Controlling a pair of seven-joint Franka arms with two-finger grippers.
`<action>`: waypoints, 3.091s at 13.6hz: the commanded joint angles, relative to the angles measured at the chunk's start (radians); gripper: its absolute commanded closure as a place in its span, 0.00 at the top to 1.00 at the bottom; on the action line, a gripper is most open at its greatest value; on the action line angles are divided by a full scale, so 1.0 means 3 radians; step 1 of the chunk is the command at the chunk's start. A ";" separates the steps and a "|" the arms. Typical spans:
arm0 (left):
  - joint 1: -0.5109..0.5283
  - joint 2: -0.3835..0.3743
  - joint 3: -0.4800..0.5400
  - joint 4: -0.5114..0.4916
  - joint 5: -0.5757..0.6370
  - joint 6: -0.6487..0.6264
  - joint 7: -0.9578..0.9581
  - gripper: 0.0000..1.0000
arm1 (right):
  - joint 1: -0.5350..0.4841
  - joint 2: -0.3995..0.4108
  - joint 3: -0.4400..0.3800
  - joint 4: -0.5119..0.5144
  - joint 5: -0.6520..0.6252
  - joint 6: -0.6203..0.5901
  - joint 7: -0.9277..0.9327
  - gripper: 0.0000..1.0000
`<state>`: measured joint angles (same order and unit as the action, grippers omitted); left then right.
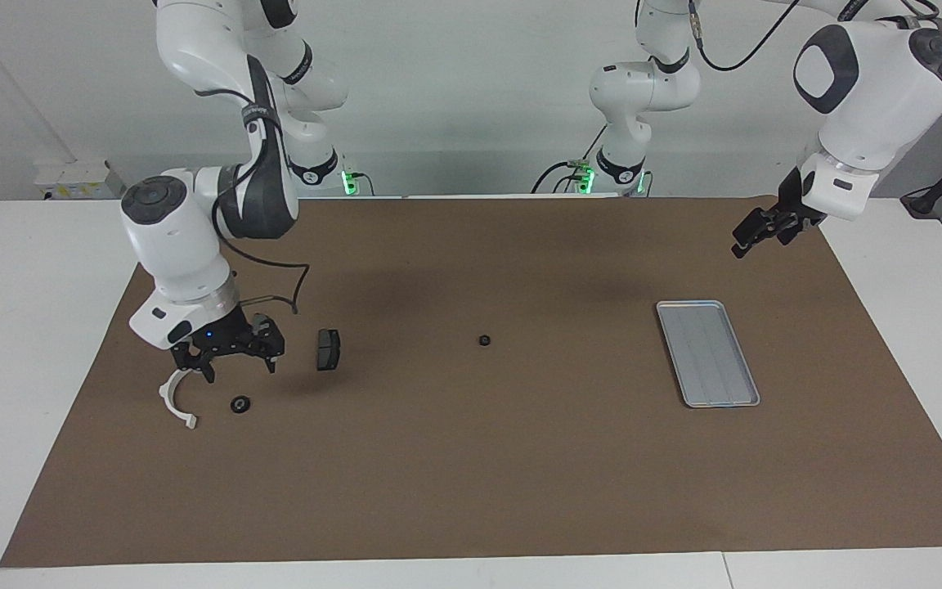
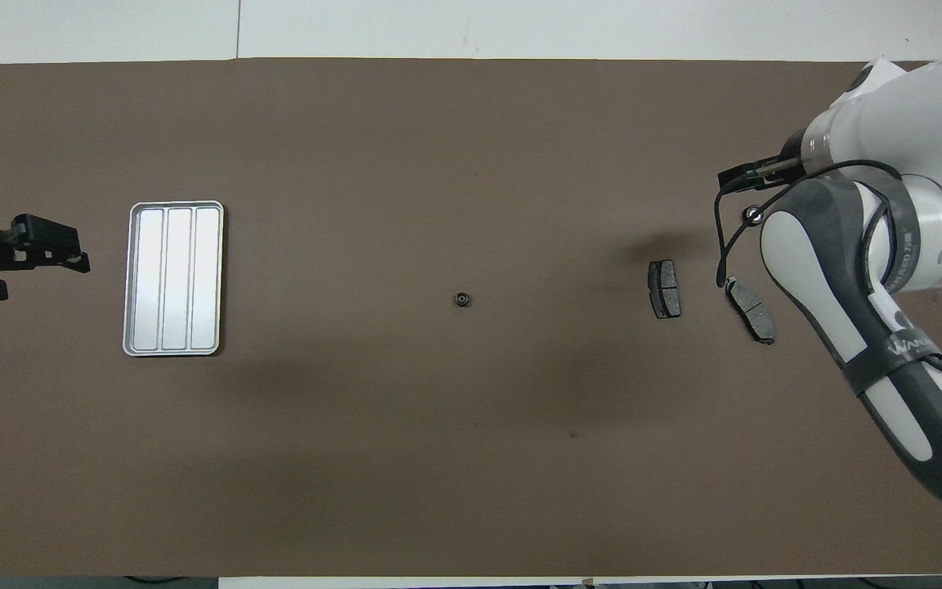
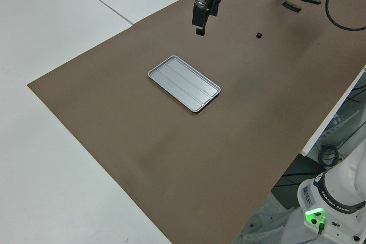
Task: Place bearing gear from tray to pile
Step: 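Move the right gripper over the second bearing at mid-table, then lower the right gripper and grasp the second black bearing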
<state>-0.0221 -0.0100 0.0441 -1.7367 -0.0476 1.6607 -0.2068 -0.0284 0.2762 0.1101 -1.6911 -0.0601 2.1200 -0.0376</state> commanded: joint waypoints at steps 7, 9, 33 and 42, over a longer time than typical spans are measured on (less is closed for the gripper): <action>0.0012 -0.0089 -0.0065 -0.0153 0.0062 0.0084 0.0060 1.00 | 0.1306 0.0408 0.0155 0.0876 -0.0403 -0.0793 0.1837 0.97; -0.0003 -0.0089 -0.0075 -0.0148 0.0062 0.0064 0.0055 1.00 | 0.1489 0.0521 0.0155 0.0892 -0.0352 -0.0711 0.2037 0.97; -0.0008 -0.0095 -0.0091 0.0046 0.0062 -0.0054 0.0030 1.00 | 0.1757 0.0961 0.0155 0.0314 -0.0342 0.0143 0.2406 0.96; -0.0008 -0.0100 -0.0080 0.0072 0.0056 -0.0039 0.0030 1.00 | 0.1818 0.0961 0.0165 0.0273 -0.0255 0.0322 0.2488 0.95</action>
<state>-0.0203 -0.0264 0.0170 -1.7135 -0.0476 1.6627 -0.1999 0.5214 0.5944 0.1566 -1.5670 -0.1575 2.1873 0.6855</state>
